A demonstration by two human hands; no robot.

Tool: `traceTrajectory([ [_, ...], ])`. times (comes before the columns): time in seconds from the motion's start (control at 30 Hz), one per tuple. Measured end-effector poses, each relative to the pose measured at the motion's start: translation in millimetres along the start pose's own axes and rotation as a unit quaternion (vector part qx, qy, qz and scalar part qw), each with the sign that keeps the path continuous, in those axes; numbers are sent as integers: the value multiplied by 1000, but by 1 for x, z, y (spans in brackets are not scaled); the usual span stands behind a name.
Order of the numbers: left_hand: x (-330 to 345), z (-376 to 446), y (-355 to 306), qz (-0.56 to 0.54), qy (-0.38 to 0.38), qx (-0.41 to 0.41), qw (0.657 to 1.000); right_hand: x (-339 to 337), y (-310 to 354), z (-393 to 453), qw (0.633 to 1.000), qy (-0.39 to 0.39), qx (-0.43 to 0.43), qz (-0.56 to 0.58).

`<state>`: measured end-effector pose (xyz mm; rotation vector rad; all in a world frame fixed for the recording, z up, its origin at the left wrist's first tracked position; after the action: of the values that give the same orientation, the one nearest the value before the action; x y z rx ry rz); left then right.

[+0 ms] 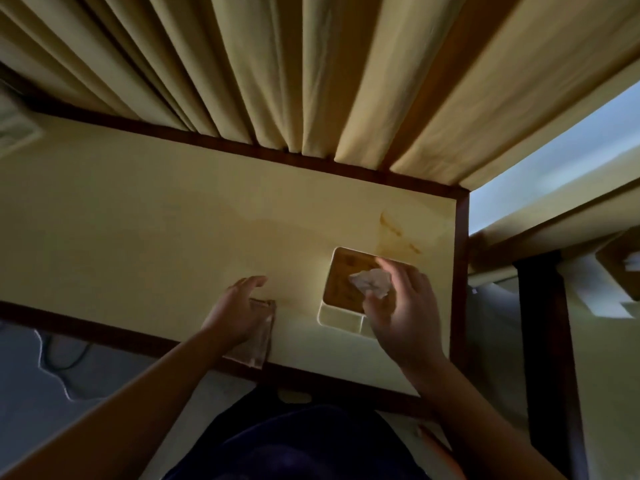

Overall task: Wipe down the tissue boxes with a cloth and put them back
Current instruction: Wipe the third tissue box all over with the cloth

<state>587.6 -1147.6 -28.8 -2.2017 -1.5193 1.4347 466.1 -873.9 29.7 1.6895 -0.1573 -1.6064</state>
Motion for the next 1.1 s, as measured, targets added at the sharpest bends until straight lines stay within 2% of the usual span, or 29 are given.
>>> traceTrajectory([
  [0.13, -28, -3, 57, 56, -6, -20, 998, 50, 68, -4, 991, 70, -105, 42],
  [0.27, -41, 0, 93, 105, 6, -9, 994, 125, 112, -14, 966, 248, -76, -3],
  [0.4, -39, 6, 99, 188, -17, 51, 981, 189, 116, -21, 941, 323, -30, -93],
  [0.53, -27, 14, 99, 258, 8, 116, 959, 217, 99, -32, 936, 306, 9, -175],
  [0.6, -23, 12, 100, 283, 28, 140, 948, 218, 94, -44, 947, 270, -19, -175],
  [0.7, -17, 2, 107, 287, 41, 187, 939, 214, 88, -67, 942, 253, -70, -208],
  [0.83, -6, -9, 117, 292, 101, 239, 920, 202, 94, -88, 935, 303, -32, -180],
  [0.93, -1, -20, 118, 224, 147, 261, 928, 185, 90, -102, 935, 322, 14, -148],
  [1.03, -5, -30, 107, 95, 127, 261, 952, 155, 83, -108, 956, 278, 68, -62],
  [1.1, -5, -33, 96, 48, 127, 269, 954, 136, 76, -111, 963, 251, 96, -20],
])
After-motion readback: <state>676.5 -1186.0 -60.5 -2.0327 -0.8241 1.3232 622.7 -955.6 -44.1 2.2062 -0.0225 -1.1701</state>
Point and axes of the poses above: each hand's wrist, its own z-axis towards the middle knuckle, its own x-axis out of the palm, y = z × x, the point moved 2 cm from there along z, towards the middle knuckle, and after that the axes turned 2 degrees about -x, right-handed, at the moved point
